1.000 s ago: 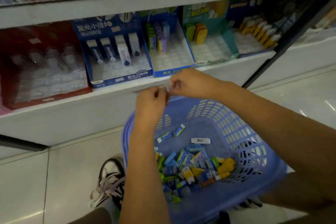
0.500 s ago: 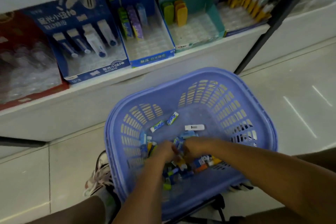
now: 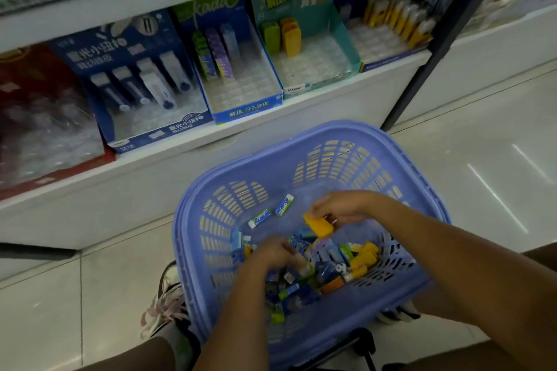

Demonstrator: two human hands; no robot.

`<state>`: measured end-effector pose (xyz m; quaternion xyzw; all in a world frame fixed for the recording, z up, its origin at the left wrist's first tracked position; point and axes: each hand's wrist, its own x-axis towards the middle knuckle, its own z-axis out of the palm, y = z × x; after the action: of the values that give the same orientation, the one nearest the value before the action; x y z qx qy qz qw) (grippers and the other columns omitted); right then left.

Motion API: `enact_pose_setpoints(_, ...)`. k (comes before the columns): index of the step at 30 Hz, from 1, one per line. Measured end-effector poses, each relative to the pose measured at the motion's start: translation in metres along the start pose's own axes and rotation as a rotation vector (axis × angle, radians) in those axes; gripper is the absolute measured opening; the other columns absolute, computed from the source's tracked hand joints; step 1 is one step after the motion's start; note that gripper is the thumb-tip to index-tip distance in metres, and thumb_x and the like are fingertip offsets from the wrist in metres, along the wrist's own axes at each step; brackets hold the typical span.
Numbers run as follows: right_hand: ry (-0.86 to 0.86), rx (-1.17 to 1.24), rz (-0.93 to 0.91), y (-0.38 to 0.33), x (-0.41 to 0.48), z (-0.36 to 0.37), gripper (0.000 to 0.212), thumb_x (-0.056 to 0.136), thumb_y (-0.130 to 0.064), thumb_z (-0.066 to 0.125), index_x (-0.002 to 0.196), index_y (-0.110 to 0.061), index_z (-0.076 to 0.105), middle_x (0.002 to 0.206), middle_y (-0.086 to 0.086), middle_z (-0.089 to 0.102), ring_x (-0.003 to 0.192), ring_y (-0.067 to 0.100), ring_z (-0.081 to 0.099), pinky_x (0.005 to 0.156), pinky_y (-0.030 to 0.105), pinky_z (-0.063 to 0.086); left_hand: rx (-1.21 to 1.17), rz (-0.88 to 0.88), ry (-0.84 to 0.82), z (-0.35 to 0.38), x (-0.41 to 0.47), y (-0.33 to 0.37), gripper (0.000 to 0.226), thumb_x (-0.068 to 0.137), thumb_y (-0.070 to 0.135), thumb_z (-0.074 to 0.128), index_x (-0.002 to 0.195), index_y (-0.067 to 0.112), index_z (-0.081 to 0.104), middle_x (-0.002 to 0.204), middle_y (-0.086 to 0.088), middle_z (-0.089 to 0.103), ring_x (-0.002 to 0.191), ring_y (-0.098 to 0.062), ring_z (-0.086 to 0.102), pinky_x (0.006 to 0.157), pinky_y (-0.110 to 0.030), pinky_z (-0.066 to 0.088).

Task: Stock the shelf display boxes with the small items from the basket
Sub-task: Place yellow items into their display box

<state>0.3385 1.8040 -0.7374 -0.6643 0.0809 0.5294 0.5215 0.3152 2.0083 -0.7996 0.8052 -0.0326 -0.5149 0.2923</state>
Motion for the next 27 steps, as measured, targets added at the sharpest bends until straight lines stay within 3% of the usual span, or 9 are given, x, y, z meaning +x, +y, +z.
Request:
enact_pose_setpoints(3,0.013,0.245,-0.087,-0.028,-0.021,-0.007,0.018,0.100,-0.021,0.044,0.100,-0.006,0.052,0.081,0.009,0.059,0.066,0.020,0.064,0.065,0.032,0.059,-0.370,0.109,0.161,-0.026,-0.013,0.023,0.024,0.073,0.018,0.081,0.074,0.016,0.057,0.070,0.000,0.056,0.068,-0.016,0.053,0.065,-0.030,0.045)
enact_pose_setpoints(5,0.067,0.203,-0.150,-0.048,-0.036,-0.015,0.023,0.101,-0.024,0.041,0.095,-0.004,0.052,0.079,0.012,0.059,0.057,0.014,0.063,0.059,0.028,0.058,-0.661,0.211,0.196,-0.046,-0.026,0.045,0.017,0.079,0.009,0.074,0.080,0.012,0.057,0.073,-0.004,0.061,0.066,-0.015,0.060,0.063,-0.025,0.050)
enact_pose_setpoints(8,0.248,0.153,-0.270,-0.078,-0.059,-0.029,0.019,0.099,-0.024,0.045,0.093,-0.007,0.051,0.074,0.012,0.053,0.045,0.008,0.050,0.044,0.019,0.043,-0.951,0.408,0.271,-0.074,-0.051,0.080,0.002,0.089,0.007,0.060,0.087,0.008,0.061,0.083,-0.009,0.068,0.071,-0.014,0.065,0.069,-0.024,0.054)
enact_pose_setpoints(10,0.395,0.210,-0.371,-0.096,-0.071,-0.039,0.015,0.097,-0.021,0.049,0.105,-0.012,0.058,0.074,0.006,0.054,0.044,0.006,0.043,0.038,0.014,0.033,-1.151,0.515,0.351,-0.088,-0.069,0.102,0.011,0.093,0.014,0.054,0.090,0.008,0.063,0.074,-0.003,0.069,0.065,-0.013,0.064,0.065,-0.025,0.055)
enact_pose_setpoints(14,0.537,0.264,-0.484,-0.125,-0.088,-0.057,0.035,0.097,-0.012,0.049,0.131,-0.009,0.049,0.079,0.003,0.050,0.056,0.009,0.041,0.042,0.016,0.032,-1.441,0.620,0.397,-0.103,-0.094,0.129,0.024,0.098,0.027,0.046,0.100,0.010,0.063,0.061,0.002,0.061,0.054,-0.010,0.059,0.053,-0.022,0.053)
enact_pose_setpoints(17,0.855,0.032,-0.519,-0.148,-0.091,-0.071,0.037,0.091,-0.015,0.061,0.125,-0.005,0.050,0.073,0.001,0.051,0.060,0.011,0.047,0.053,0.021,0.039,-1.518,0.628,0.387,-0.106,-0.100,0.137,0.025,0.099,0.028,0.044,0.099,0.011,0.062,0.065,0.001,0.063,0.049,-0.008,0.055,0.042,-0.018,0.043)
enact_pose_setpoints(20,1.167,-0.249,-0.636,-0.169,-0.091,-0.088,0.036,0.079,-0.016,0.075,0.111,-0.007,0.060,0.081,-0.001,0.059,0.074,0.013,0.056,0.069,0.025,0.047,-1.544,0.599,0.363,-0.107,-0.098,0.143,0.025,0.099,0.028,0.044,0.100,0.010,0.062,0.067,0.000,0.059,0.046,-0.008,0.047,0.038,-0.017,0.034)
enact_pose_setpoints(23,1.214,-0.595,-0.637,-0.190,-0.086,-0.102,0.038,0.082,-0.015,0.071,0.118,-0.010,0.063,0.096,0.005,0.064,0.085,0.018,0.058,0.082,0.028,0.049,-1.528,0.553,0.332,-0.108,-0.091,0.147,0.025,0.100,0.028,0.043,0.101,0.011,0.062,0.068,0.001,0.057,0.047,-0.008,0.045,0.039,-0.017,0.033)
enact_pose_setpoints(27,1.100,-1.073,-0.376,-0.211,-0.074,-0.115,0.042,0.093,-0.027,0.056,0.135,-0.020,0.051,0.128,0.013,0.058,0.118,0.031,0.053,0.102,0.036,0.038,-1.520,0.546,0.314,-0.108,-0.082,0.147,0.026,0.100,0.027,0.043,0.103,0.010,0.063,0.067,0.001,0.058,0.046,-0.008,0.045,0.039,-0.018,0.033)
